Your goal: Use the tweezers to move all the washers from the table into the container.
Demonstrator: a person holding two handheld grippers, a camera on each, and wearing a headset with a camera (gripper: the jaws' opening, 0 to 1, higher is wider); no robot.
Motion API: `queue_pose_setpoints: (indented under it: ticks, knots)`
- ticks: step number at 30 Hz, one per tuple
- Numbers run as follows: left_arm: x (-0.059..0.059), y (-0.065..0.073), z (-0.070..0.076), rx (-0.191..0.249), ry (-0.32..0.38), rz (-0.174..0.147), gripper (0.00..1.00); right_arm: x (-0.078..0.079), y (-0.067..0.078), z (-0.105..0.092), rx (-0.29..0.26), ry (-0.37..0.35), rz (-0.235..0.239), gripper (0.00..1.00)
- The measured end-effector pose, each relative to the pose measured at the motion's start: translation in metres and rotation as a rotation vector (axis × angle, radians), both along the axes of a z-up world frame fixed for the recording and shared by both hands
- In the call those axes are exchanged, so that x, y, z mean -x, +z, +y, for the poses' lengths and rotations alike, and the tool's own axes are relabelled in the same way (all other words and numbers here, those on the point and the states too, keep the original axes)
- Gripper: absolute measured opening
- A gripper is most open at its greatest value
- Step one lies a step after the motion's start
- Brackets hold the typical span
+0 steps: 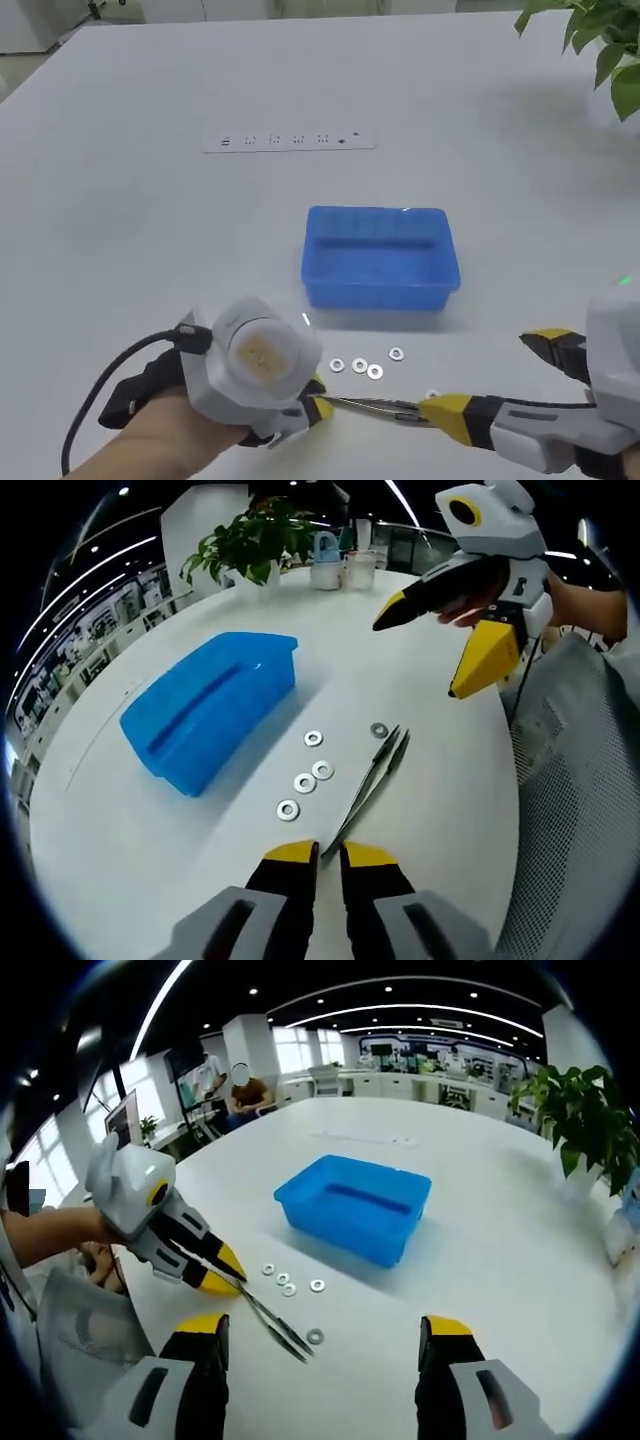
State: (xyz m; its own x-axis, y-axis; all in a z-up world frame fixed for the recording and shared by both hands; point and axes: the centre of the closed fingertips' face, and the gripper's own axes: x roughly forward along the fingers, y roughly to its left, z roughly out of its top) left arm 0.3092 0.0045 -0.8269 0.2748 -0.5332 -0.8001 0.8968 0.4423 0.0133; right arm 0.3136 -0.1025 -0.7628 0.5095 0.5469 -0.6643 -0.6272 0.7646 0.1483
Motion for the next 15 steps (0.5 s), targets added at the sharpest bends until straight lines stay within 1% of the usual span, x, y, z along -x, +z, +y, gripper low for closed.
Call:
queue_pose_setpoints:
  ticks: [1,2,3,4,6,8,12,13,15]
  knots:
    - [0.001,0.000,0.000,-0.007,-0.003,-0.003,0.03,0.000,0.001,0.000,0.001,0.001,-0.001,0.76]
    - [-0.001,0.000,-0.002,-0.017,-0.042,-0.025,0.01,0.000,0.002,0.000,0.000,0.002,-0.001,0.76]
    - [0.002,-0.001,-0.002,-0.024,-0.043,-0.018,0.00,0.000,0.003,0.000,0.000,0.002,-0.003,0.76]
    - [0.002,-0.001,-0.003,-0.030,-0.049,-0.023,0.00,0.000,0.005,0.000,-0.003,0.001,-0.006,0.76]
    - [0.004,-0.001,-0.004,-0.037,-0.067,-0.024,0.00,0.000,0.008,0.001,-0.008,0.001,-0.011,0.76]
    - [0.004,-0.001,-0.004,-0.040,-0.071,-0.023,0.00,0.000,0.009,0.002,-0.006,0.006,-0.015,0.76]
    - [0.012,-0.001,-0.005,-0.058,-0.125,-0.033,0.00,0.000,0.008,0.005,-0.004,0.016,-0.016,0.76]
    - [0.015,0.002,-0.006,-0.058,-0.135,-0.036,0.00,0.001,0.007,0.007,0.000,0.023,-0.015,0.76]
    - [0.016,0.008,-0.008,-0.038,-0.131,-0.040,0.00,0.003,0.005,0.011,0.007,0.045,-0.016,0.75]
